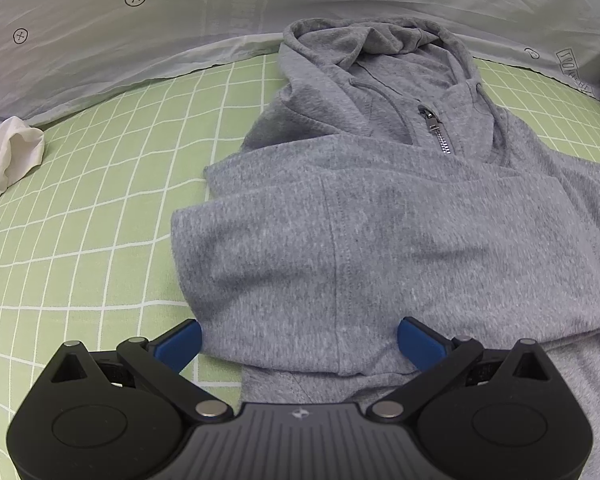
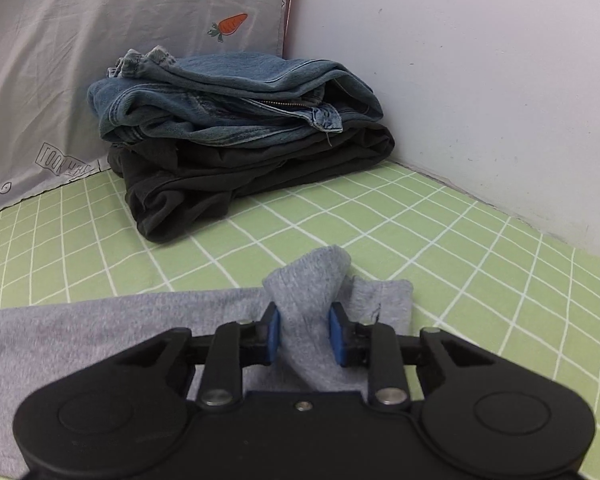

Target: Fold clothes

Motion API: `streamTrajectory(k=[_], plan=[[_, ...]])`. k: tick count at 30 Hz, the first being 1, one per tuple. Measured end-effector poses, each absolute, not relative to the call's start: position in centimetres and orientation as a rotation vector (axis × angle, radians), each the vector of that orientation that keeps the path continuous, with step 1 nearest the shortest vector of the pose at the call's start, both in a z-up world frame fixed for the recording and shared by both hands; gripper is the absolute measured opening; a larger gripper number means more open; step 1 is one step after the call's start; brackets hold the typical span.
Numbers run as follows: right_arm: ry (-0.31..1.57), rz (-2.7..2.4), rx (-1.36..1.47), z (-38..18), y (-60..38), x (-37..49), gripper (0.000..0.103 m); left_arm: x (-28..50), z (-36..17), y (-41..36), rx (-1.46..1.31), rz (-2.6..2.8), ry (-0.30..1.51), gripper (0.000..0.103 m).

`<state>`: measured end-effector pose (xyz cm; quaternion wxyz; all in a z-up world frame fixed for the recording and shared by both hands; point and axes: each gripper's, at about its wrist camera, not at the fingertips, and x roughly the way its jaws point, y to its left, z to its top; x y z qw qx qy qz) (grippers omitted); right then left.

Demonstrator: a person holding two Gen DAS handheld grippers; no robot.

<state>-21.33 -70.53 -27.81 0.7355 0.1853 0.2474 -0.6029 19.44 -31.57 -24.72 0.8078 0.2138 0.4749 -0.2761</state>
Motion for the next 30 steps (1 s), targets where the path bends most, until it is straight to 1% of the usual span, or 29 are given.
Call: streamTrajectory(k=[4, 6, 8, 18, 22, 24, 30], plan=[[0.477, -1.292, 0.493, -27.7, -68.6, -19.6, 0.027, 19.5, -24.8, -31.4, 0.447, -0.592, 1.017, 0.103], [0.459, -1.232, 0.533, -27.5, -67.5, -17.9, 0.023, 19.5, -24.8, -31.4, 0.442, -0.593, 1.016, 0.103], [0.433, -1.159, 0.587, -27.4, -66.3, -16.0, 0.022, 19.5, -24.8, -31.3, 0.435, -0.595, 1.018, 0.103], [0.52, -0.745, 0.564, -27.4, -58.6, -3.3, 0.021, 19.8, -25.1, -30.9, 0.395, -0.607, 1.03, 0.103], [0.567, -0.657, 0.48, -26.9, -55.9, -0.8, 0.019, 19.8, -25.1, -30.8, 0.392, -0.61, 1.027, 0.103], [0.558, -0.671, 0.5, -26.3, -55.9, -0.9, 0.017, 19.8, -25.1, -30.7, 0.39, -0.612, 1.025, 0.103], [0.446, -0.649, 0.588, -23.1, -56.6, -2.4, 0.016, 19.7, -25.1, -30.6, 0.381, -0.612, 1.015, 0.103]])
